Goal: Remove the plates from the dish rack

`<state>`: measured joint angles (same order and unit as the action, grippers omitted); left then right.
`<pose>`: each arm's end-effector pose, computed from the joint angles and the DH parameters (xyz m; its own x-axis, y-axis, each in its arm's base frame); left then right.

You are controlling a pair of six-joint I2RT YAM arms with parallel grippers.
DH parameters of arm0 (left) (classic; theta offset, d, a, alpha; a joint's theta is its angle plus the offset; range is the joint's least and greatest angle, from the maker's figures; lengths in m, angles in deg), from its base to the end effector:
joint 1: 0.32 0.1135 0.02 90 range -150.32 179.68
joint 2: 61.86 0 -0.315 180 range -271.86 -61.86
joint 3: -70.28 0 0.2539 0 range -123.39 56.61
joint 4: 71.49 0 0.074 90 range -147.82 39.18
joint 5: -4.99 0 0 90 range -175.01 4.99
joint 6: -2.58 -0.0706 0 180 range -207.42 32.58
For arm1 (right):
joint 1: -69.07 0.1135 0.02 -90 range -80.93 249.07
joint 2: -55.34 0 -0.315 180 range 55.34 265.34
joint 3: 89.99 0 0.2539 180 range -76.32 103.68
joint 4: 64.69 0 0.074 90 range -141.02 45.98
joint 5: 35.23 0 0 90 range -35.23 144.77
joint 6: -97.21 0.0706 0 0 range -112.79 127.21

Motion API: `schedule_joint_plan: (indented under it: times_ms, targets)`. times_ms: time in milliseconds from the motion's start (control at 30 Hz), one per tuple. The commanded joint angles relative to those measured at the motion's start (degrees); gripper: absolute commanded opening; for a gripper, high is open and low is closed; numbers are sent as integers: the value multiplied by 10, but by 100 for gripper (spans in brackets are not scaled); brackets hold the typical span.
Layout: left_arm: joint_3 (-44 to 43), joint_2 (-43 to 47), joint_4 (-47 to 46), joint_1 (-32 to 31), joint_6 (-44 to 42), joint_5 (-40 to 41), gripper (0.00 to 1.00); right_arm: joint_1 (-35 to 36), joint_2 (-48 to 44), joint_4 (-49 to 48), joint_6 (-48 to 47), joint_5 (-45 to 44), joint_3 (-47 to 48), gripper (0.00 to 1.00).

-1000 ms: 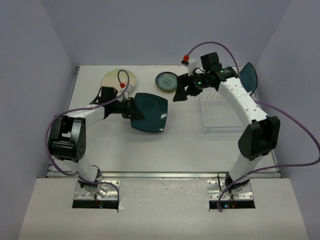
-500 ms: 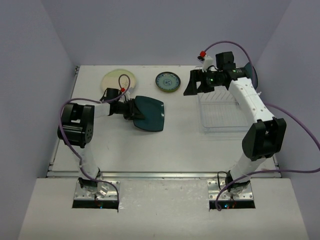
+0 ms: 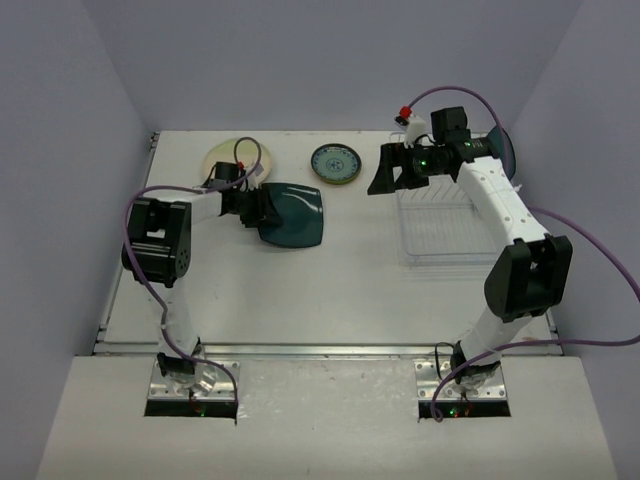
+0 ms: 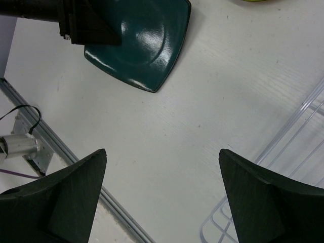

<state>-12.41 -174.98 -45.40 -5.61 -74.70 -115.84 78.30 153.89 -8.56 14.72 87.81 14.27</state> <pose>0.4317 -0.0763 0.1623 -0.8896 -0.1075 -0.4440 0.1690 0.8256 -0.5384 0.3929 0.1028 0.3476 -0.8166 -0.0217 -0.5768 -0.3738 0.7813 0.4999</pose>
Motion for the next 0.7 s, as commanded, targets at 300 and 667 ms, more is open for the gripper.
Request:
schedule_joint_plan:
  times_ms: [300,667]
  targets:
    - [-38,-35,35,-10,-93,77,46,0,-22,-15,-9,14,-5,91]
    - [-71,-67,47,-18,-105,81,69,1,-22,-15,-10,12,-5,91]
